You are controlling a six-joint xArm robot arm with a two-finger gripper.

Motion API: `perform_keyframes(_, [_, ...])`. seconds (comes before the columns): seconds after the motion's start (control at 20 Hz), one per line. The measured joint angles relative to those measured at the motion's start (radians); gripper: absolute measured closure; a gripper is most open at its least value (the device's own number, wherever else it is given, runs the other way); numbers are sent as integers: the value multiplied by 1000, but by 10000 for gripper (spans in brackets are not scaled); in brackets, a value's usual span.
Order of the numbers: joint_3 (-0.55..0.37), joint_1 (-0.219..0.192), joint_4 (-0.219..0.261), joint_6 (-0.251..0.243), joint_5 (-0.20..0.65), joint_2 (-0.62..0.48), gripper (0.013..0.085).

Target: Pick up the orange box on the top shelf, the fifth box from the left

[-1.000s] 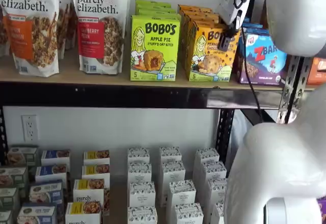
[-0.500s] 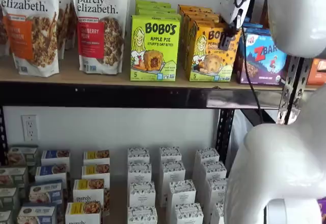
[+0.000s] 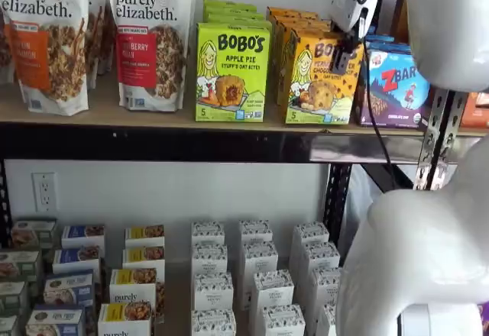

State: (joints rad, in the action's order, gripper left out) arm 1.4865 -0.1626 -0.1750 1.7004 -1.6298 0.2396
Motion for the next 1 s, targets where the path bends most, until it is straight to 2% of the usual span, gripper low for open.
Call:
perform_keyframes(0.3, [-57, -4, -4, 0, -30, 68, 610])
perform_keyframes(0.7, [-150, 14, 33, -11, -42, 157, 610])
perform_keyframes(1.0, [-215, 15, 33, -11, -43, 213, 610])
